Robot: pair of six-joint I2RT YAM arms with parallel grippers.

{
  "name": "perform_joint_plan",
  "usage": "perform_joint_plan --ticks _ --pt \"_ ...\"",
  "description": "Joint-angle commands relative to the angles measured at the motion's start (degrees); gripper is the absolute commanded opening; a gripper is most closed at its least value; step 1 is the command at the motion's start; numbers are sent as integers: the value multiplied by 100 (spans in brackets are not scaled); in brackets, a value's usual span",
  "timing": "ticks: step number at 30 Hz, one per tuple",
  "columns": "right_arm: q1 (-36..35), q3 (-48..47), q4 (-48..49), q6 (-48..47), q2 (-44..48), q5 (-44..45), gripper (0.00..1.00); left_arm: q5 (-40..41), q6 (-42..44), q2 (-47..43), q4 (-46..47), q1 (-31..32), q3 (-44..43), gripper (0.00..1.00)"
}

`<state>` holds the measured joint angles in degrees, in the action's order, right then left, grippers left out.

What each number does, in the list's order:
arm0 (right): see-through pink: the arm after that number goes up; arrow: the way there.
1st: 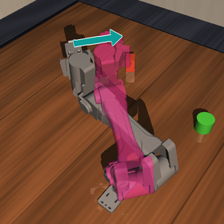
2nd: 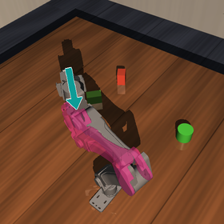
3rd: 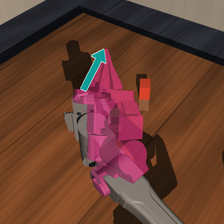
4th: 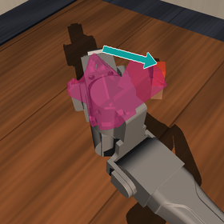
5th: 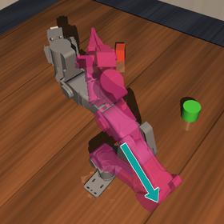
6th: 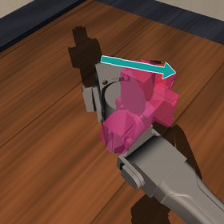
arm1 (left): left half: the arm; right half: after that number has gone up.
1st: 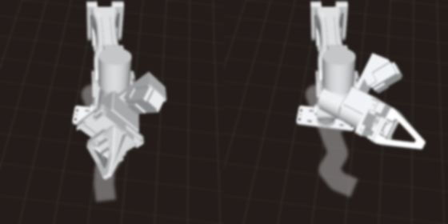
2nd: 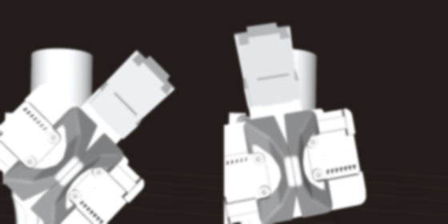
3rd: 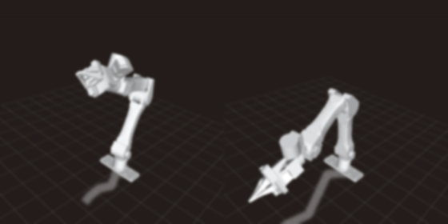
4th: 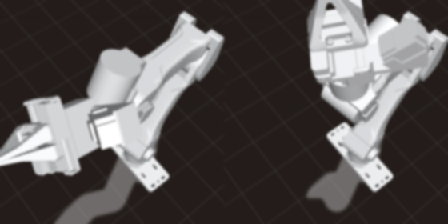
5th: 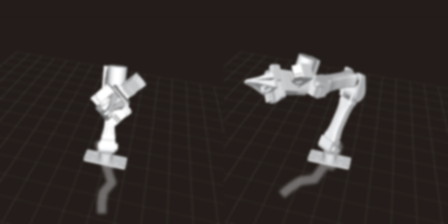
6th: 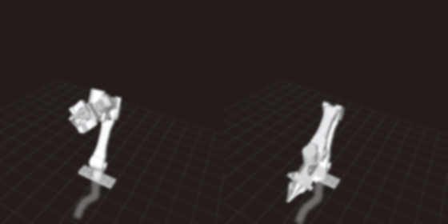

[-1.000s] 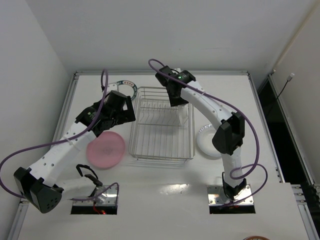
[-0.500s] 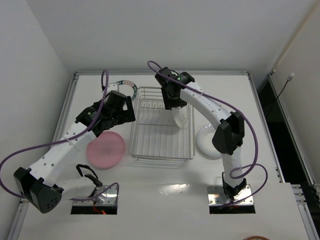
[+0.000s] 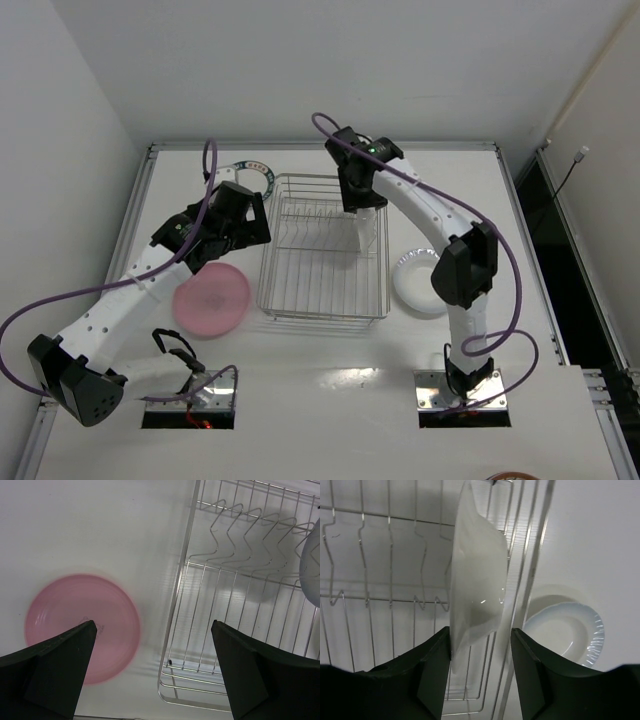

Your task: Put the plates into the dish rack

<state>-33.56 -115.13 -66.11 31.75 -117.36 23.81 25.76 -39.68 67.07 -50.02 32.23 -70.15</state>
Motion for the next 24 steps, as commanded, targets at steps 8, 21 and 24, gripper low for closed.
perform_joint_plan --ticks 8,21,24 --pt "588 219 63 112 986 124 51 26 31 -133 142 56 36 100" --pt "816 316 529 -283 1488 -500 100 -27 31 -80 194 56 36 100" --pt "816 316 704 -283 1558 -623 100 -80 31 -80 194 56 36 100"
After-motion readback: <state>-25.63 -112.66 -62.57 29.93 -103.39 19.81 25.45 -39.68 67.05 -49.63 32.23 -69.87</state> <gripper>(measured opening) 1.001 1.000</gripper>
